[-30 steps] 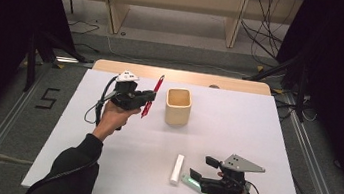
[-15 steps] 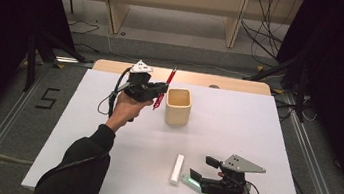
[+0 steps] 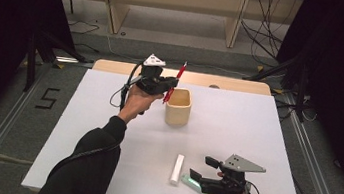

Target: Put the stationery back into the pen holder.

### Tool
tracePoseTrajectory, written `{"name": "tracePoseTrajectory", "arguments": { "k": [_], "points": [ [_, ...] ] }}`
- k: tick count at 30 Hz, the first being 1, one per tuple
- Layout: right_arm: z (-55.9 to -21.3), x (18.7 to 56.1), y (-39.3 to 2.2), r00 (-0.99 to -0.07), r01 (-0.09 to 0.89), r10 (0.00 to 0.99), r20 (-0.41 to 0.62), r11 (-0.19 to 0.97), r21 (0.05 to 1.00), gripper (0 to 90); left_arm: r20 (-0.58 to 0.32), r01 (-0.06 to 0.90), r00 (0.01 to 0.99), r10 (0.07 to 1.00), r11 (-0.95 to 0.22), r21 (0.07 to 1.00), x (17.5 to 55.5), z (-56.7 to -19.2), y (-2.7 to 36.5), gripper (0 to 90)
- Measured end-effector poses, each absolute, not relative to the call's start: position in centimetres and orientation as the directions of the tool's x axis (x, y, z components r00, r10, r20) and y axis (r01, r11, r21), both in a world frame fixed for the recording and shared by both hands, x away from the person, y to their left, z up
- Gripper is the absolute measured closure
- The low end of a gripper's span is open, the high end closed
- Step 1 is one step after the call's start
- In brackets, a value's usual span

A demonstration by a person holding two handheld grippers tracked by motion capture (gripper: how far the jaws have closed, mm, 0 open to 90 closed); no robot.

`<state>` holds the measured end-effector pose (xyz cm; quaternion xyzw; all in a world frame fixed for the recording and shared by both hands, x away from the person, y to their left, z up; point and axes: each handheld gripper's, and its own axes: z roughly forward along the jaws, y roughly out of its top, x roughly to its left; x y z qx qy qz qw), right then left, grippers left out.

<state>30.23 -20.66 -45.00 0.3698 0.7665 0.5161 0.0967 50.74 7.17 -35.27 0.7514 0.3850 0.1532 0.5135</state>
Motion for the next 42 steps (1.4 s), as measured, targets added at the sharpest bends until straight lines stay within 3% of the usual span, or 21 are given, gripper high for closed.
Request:
{"name": "tracePoseTrajectory", "arguments": {
  "k": [42],
  "points": [
    [-45.0, 30.2, -20.8, -0.712, 0.466, 0.661, 0.237, 0.193, 0.863, 26.4, -0.143, 0.418, 0.650, 0.747, -0.194, 0.887, 53.0, -38.6, 3.8, 79.0]
  ]
}}
